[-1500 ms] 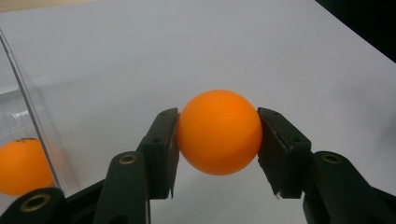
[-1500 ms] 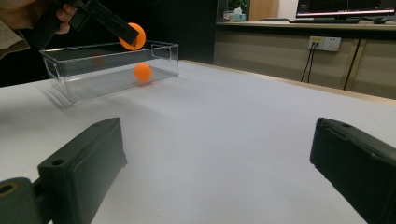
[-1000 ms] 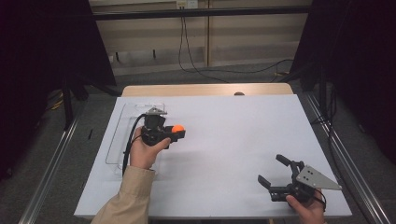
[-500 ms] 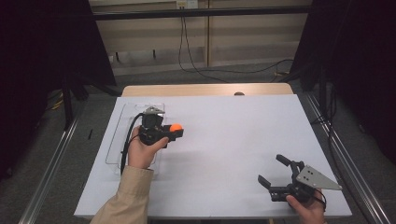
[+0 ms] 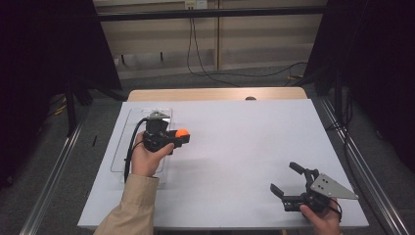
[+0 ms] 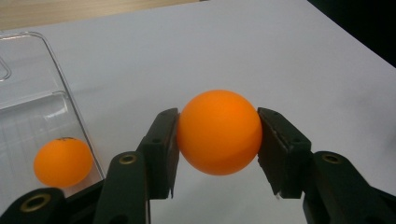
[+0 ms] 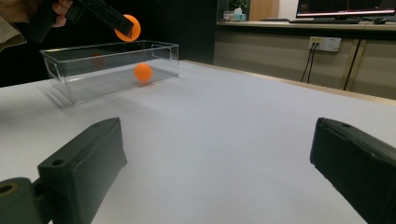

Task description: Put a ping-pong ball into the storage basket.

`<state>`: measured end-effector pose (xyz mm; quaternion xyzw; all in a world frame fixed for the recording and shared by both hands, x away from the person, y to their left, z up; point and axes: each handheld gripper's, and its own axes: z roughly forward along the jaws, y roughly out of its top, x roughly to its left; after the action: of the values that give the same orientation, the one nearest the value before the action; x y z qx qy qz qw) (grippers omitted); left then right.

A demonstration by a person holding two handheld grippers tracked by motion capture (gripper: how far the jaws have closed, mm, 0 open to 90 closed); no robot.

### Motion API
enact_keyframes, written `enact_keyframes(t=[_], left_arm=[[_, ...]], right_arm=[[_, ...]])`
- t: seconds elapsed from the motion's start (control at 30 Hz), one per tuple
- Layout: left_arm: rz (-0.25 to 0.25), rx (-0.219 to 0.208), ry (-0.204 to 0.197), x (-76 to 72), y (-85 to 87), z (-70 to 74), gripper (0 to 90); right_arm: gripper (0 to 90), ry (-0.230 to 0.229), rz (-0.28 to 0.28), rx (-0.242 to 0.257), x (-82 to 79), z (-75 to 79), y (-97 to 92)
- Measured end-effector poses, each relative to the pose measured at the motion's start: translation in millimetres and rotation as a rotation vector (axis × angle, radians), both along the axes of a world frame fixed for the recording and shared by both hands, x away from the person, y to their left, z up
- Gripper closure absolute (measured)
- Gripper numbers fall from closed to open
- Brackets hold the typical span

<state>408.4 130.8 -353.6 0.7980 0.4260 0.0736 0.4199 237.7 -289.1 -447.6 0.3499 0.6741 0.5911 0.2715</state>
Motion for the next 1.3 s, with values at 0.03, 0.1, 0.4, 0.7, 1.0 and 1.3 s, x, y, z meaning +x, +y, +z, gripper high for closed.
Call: enact_keyframes(t=[0.03, 0.1, 0.4, 0.7, 1.0, 1.3], left_arm=[[0.002, -0.002, 0.001, 0.0, 0.2, 0.1, 50.9], [0.002, -0.004, 0.001, 0.1, 0.7, 0.3, 50.9], [0.009, -0.006, -0.002, 0.3, 4.5, 1.2, 50.9], [0.015, 0.003, -0.003, 1.4, 7.9, 0.3, 50.9], [0.025, -0.008, -0.005, 1.3, 11.9, 1.3, 50.9], [0.037, -0.014, -0.009, 1.5, 17.2, 2.3, 50.9]], right_arm=[[2.7, 0.000, 0.000, 0.000, 0.0, 0.0, 0.0], [2.7, 0.000, 0.000, 0.000, 0.0, 0.0, -0.1], [2.7, 0.000, 0.000, 0.000, -0.1, 0.0, -0.1], [2.7, 0.000, 0.000, 0.000, -0.1, 0.1, -0.1], [2.7, -0.002, -0.001, 0.000, -0.2, 0.3, -0.5], [2.7, 0.000, 0.000, 0.002, -0.2, 0.3, 0.0]])
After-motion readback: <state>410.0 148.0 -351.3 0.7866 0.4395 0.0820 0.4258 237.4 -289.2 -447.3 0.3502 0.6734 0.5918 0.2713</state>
